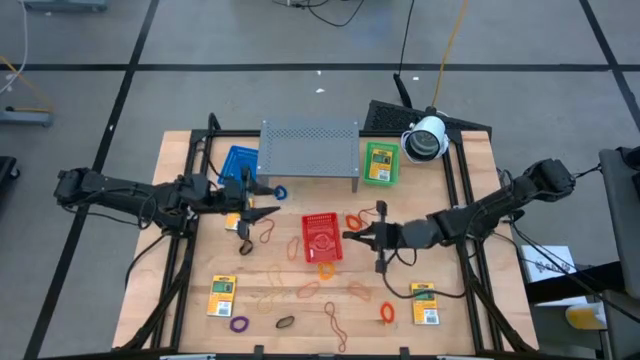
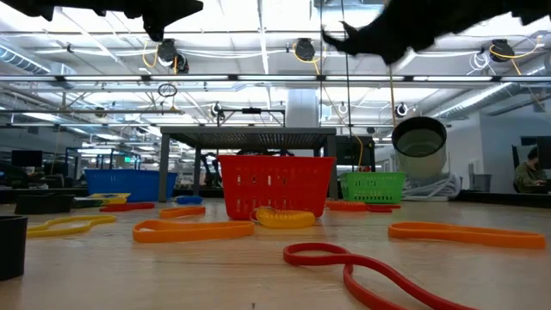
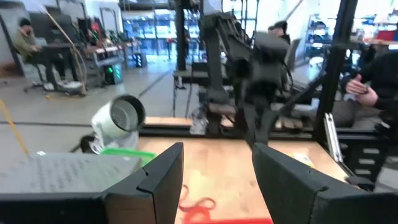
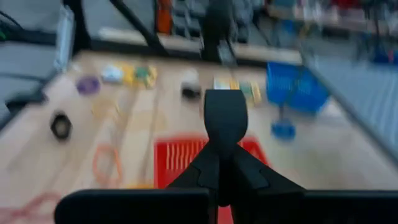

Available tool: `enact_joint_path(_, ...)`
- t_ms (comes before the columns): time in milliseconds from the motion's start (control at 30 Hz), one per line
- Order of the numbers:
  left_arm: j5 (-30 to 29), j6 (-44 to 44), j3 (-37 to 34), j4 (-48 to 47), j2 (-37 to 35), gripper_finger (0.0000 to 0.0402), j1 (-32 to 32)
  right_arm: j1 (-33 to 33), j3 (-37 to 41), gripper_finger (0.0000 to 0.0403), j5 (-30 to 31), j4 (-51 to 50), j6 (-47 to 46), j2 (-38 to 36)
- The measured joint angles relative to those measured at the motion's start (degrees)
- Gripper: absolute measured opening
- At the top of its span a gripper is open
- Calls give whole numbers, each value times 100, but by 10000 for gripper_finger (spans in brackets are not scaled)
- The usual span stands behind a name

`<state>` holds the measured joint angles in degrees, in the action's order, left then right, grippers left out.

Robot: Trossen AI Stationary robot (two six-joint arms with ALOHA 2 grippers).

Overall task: Pick & Place Office Desk Supplies
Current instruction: Put the middle right black rubber band into the blue basket

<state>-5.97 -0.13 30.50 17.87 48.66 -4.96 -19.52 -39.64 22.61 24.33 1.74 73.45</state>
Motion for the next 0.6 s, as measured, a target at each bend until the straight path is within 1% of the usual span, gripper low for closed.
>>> enact_joint_path(100, -1, -51, 0, 120, 271, 200, -144, 304, -11, 3, -311, 785, 227, 158)
enact_joint_path(267, 13, -154, 0, 851, 865, 200, -323, 712, -4, 3, -963, 1228, 259, 387)
enact_joint_path(333, 13, -145, 0, 1146, 1089, 200, -360, 837, -4, 4, -1069, 1314, 252, 470)
enact_joint_path(467, 8, -146, 0, 1613, 1447, 200, -371, 995, -4, 4, -1243, 1849, 232, 754)
enact_joint_path(600, 8, -124, 281, 1422, 1796, 200, -366, 1014, -4, 4, -1240, 2280, 221, 985)
